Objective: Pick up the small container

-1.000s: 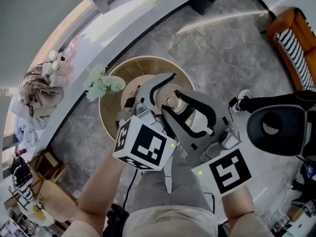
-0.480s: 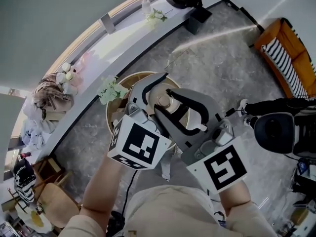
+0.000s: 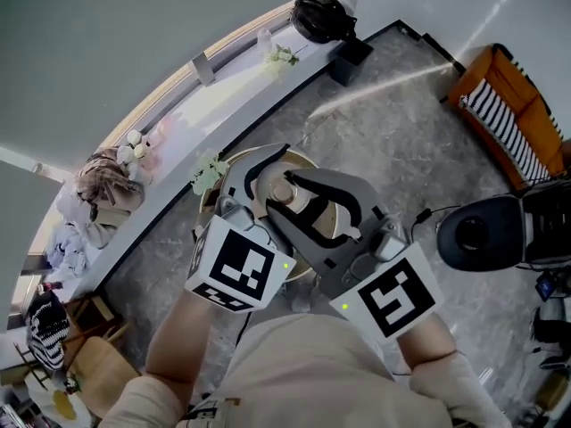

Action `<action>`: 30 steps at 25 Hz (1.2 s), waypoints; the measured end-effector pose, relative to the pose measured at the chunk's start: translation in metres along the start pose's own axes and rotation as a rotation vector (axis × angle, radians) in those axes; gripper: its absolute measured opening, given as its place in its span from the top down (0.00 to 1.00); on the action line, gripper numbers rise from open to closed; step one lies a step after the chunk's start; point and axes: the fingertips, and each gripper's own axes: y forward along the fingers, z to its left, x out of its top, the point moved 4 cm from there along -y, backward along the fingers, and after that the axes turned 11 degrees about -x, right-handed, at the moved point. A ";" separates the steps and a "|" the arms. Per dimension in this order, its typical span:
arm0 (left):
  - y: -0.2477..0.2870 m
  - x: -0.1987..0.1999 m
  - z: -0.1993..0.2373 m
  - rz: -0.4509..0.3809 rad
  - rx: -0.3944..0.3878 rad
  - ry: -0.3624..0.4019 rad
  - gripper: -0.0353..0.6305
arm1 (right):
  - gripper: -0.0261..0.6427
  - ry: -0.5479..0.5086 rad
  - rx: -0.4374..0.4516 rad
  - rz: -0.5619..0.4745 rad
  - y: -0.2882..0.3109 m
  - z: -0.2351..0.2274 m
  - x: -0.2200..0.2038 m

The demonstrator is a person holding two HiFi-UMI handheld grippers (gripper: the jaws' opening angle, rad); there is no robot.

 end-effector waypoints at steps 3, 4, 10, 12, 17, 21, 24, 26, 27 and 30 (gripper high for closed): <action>-0.006 0.004 -0.015 -0.007 0.001 0.006 0.42 | 0.77 0.005 -0.001 -0.008 -0.014 0.009 0.004; -0.008 0.004 -0.020 -0.009 -0.004 0.005 0.42 | 0.77 0.006 -0.001 -0.011 -0.018 0.012 0.004; -0.011 -0.005 -0.041 0.026 -0.039 -0.035 0.42 | 0.77 0.046 0.026 0.008 -0.030 0.024 -0.002; -0.010 -0.011 -0.048 0.028 -0.045 -0.064 0.42 | 0.77 0.059 0.038 0.018 -0.033 0.028 -0.007; -0.007 -0.026 -0.065 0.042 -0.049 -0.097 0.42 | 0.77 0.074 0.055 0.033 -0.042 0.039 -0.023; -0.007 -0.030 -0.067 0.061 -0.056 -0.104 0.42 | 0.77 0.071 0.064 0.045 -0.042 0.040 -0.025; -0.007 -0.033 -0.069 0.065 -0.060 -0.115 0.42 | 0.77 0.077 0.066 0.056 -0.042 0.042 -0.027; -0.007 -0.036 -0.071 0.070 -0.063 -0.117 0.42 | 0.77 0.083 0.066 0.055 -0.043 0.044 -0.030; -0.007 -0.037 -0.072 0.072 -0.064 -0.117 0.42 | 0.77 0.086 0.066 0.054 -0.043 0.045 -0.031; -0.007 -0.039 -0.074 0.078 -0.071 -0.115 0.42 | 0.77 0.094 0.063 0.056 -0.044 0.046 -0.033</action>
